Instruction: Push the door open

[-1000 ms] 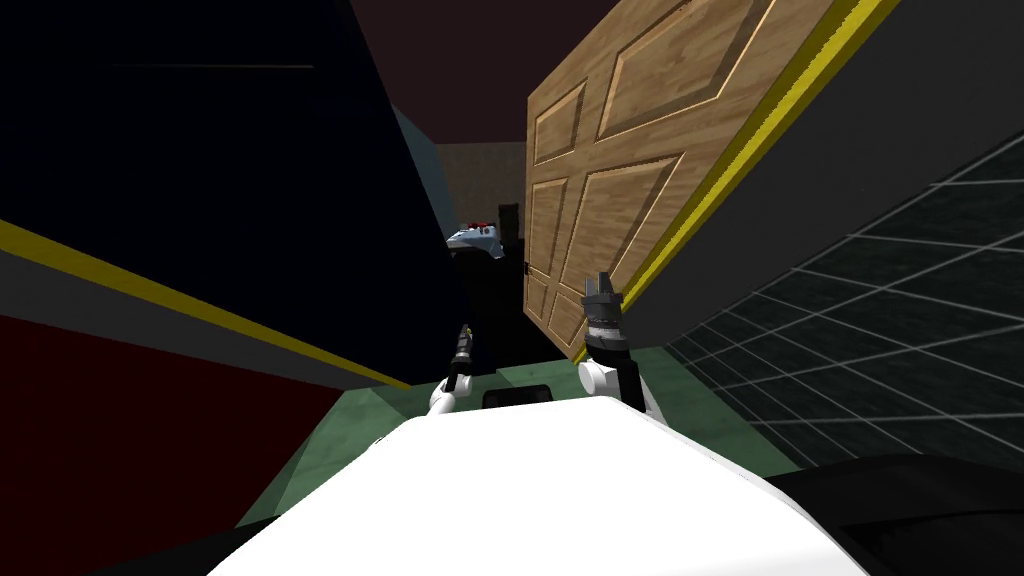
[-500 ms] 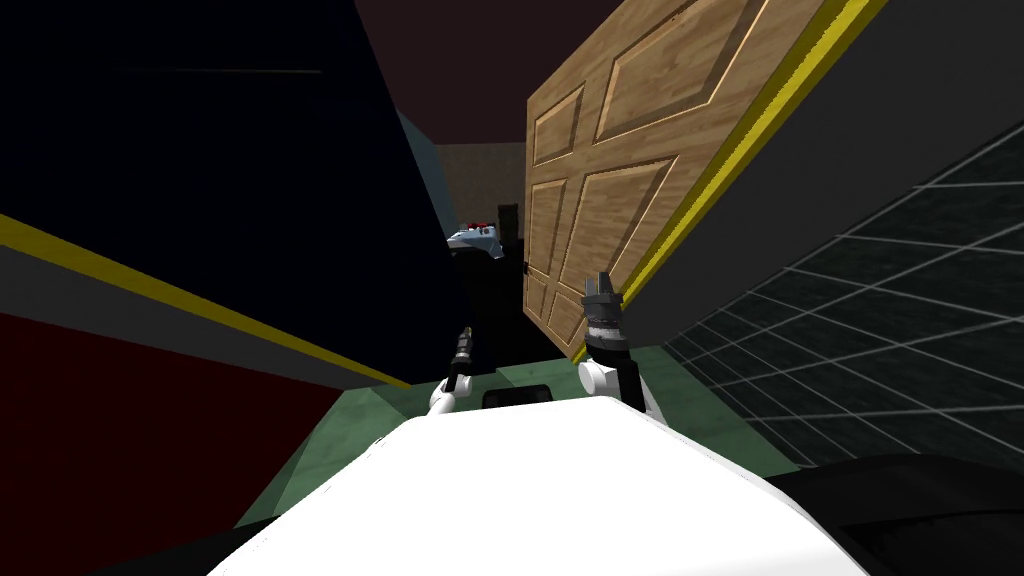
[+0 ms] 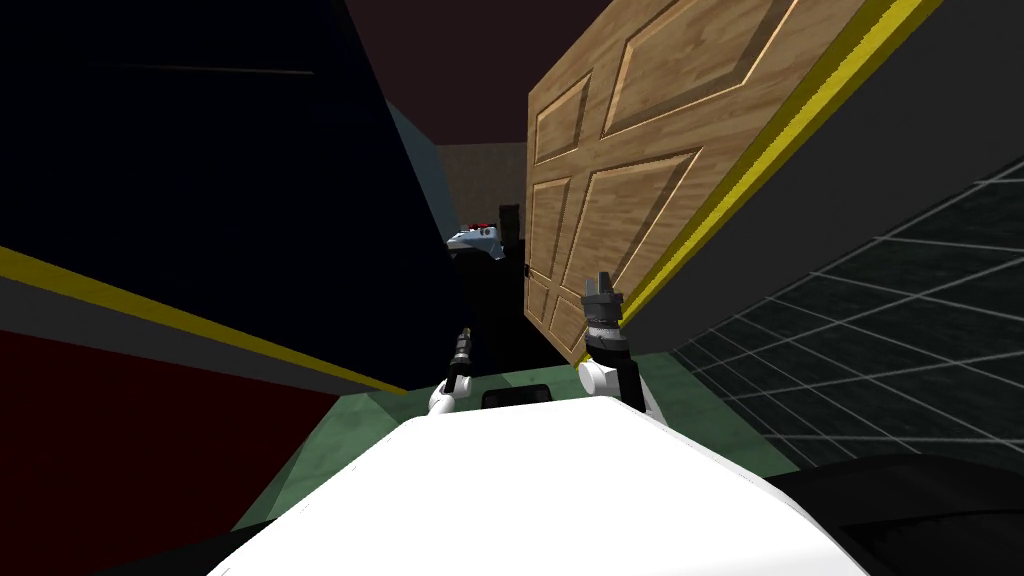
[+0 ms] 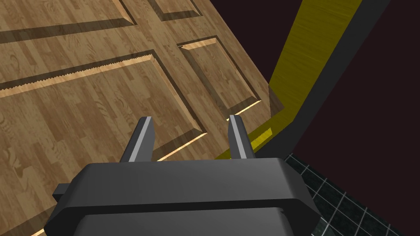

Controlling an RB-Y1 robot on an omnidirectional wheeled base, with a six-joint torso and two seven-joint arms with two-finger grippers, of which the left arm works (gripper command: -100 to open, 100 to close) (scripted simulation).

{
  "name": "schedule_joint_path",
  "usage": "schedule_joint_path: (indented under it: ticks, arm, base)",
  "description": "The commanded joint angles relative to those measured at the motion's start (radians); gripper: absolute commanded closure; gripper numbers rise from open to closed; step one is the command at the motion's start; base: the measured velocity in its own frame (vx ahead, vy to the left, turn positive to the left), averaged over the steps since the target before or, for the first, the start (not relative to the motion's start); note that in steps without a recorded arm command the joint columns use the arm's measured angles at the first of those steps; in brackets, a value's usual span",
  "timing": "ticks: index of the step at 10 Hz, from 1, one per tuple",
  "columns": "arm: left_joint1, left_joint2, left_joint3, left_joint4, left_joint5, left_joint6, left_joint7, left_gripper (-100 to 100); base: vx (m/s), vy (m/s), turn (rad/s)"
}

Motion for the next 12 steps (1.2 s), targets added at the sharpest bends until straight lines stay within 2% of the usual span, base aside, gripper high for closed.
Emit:
schedule_joint_path:
  ticks: [1, 5, 6, 7, 12]
  arm:
    - [-0.028, 0.019, 0.017, 0.039, 0.009, -0.032, -0.003, 100]
    - [-0.036, 0.026, 0.064, 0.046, 0.034, -0.039, -0.047, 100]
    - [-0.017, 0.015, 0.049, 0.018, 0.028, -0.021, -0.036, -100]
    - [-0.017, 0.015, 0.049, 0.018, 0.028, -0.021, -0.036, -100]
    - [-0.011, -0.012, 0.043, 0.014, 0.032, -0.021, -0.027, -100]
  base:
    - [0.118, -0.007, 0.007]
    - [0.191, 0.007, 0.094]
    - [-0.013, -0.018, 0.040]
    - [-0.157, -0.067, 0.005]
    - [-0.187, -0.083, 0.025]
